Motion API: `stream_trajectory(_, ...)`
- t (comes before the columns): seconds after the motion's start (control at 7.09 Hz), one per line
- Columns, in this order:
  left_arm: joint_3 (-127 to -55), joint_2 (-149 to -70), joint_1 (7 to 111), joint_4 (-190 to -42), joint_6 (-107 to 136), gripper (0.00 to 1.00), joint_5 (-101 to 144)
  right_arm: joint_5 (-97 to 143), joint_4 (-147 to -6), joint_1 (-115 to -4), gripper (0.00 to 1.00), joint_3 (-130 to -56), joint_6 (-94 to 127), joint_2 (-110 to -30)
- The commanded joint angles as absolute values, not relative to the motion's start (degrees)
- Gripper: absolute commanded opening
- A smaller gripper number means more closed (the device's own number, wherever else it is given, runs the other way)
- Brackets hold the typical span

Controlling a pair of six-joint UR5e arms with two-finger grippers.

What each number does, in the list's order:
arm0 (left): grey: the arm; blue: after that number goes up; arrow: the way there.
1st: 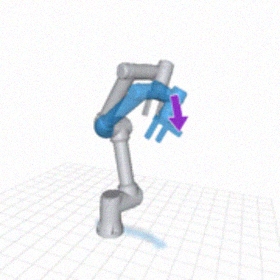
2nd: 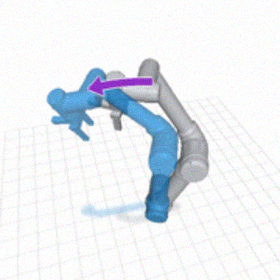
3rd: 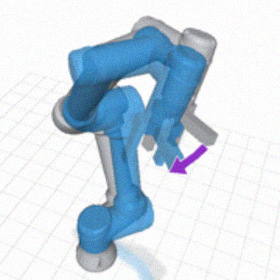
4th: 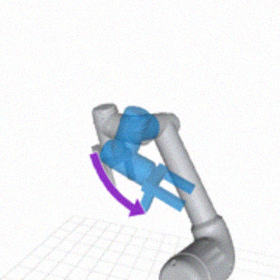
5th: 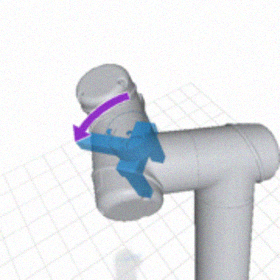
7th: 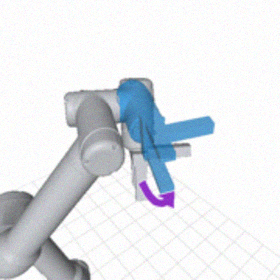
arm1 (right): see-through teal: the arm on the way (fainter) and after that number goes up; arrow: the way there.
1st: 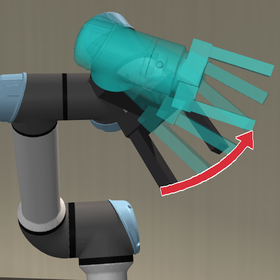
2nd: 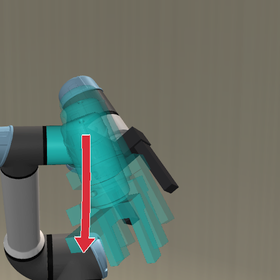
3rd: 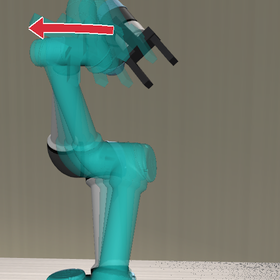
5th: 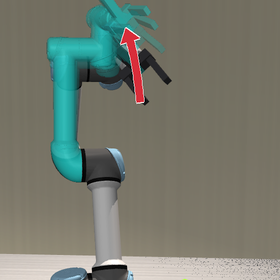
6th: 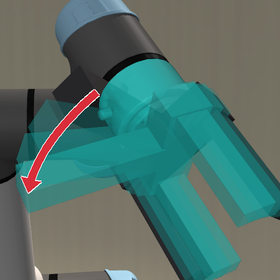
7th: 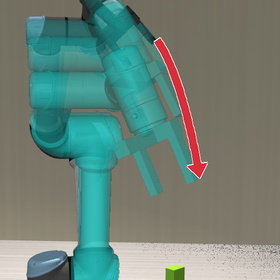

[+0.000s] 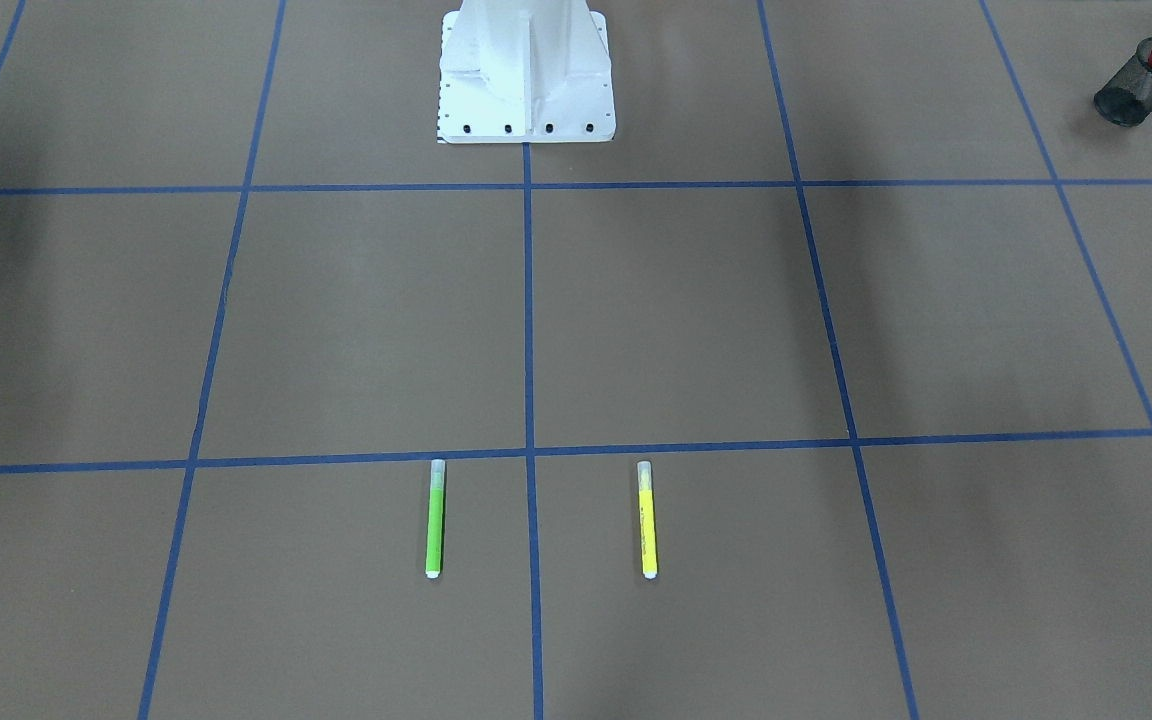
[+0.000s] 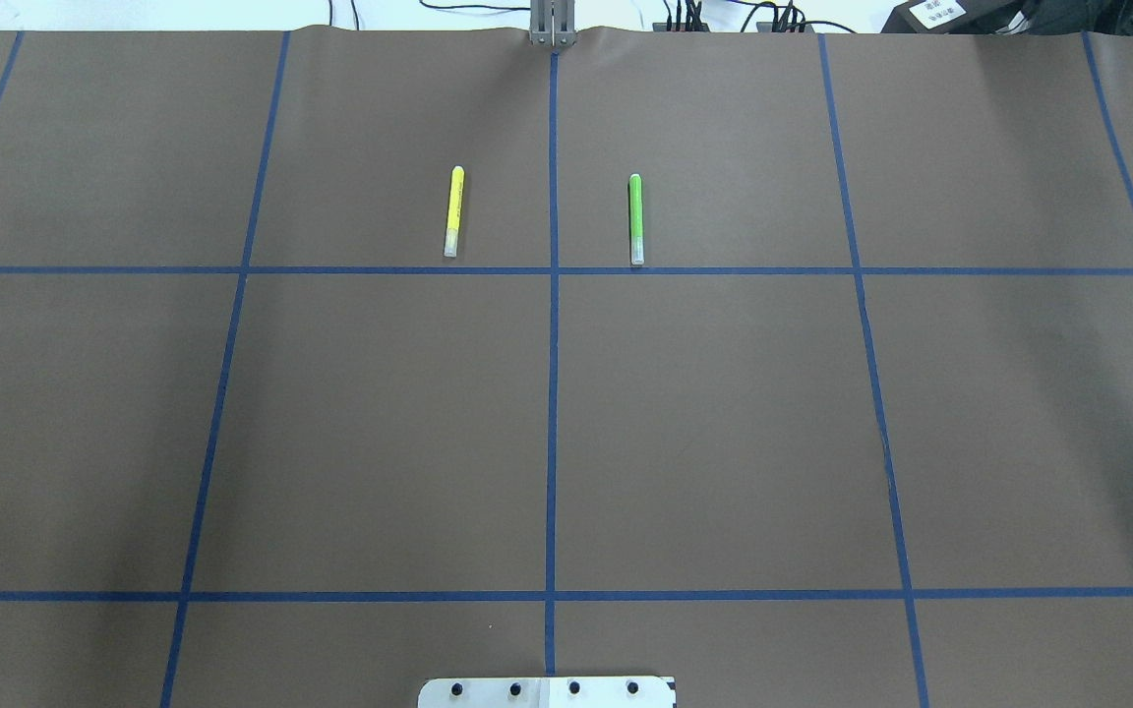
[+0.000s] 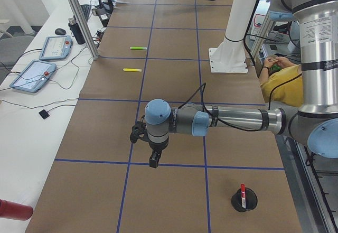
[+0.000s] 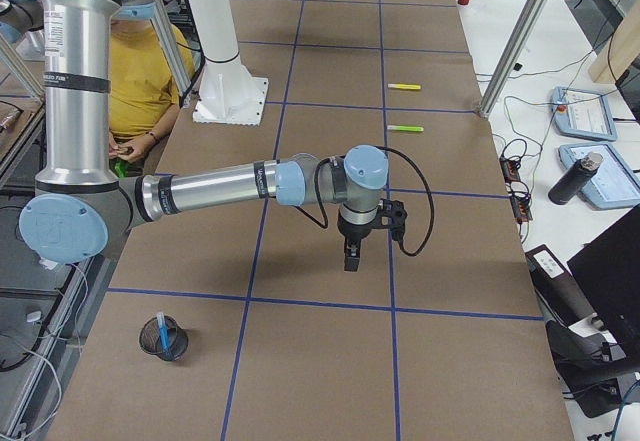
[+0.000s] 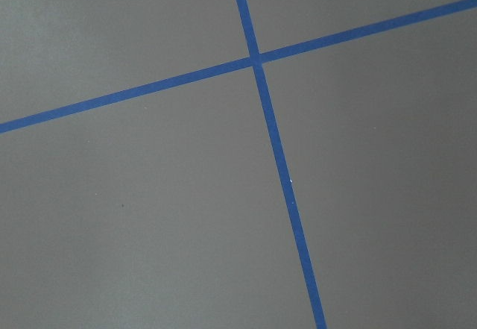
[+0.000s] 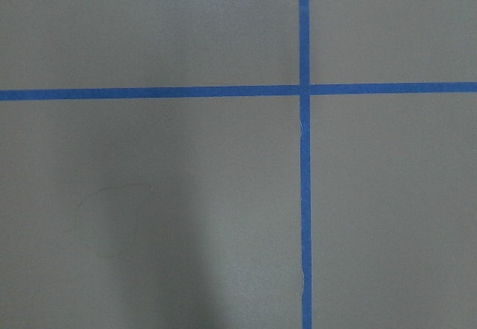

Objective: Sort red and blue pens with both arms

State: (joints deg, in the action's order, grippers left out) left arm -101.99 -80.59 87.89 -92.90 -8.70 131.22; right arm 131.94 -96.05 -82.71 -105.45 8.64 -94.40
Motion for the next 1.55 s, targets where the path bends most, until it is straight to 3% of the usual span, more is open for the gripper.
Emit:
stream_trajectory(0.0, -102.48, -80.60, 87.89, -92.90, -8.70, 1.00, 131.22, 131.92, -96.06, -82.79, 1.00, -106.00, 3.10, -95.80)
stream_trajectory(1.41, -103.01, -80.60, 87.89, -92.90, -8.70, 1.00, 131.22, 132.27, -96.15, -82.79, 1.00, -105.73, 4.13, -95.89)
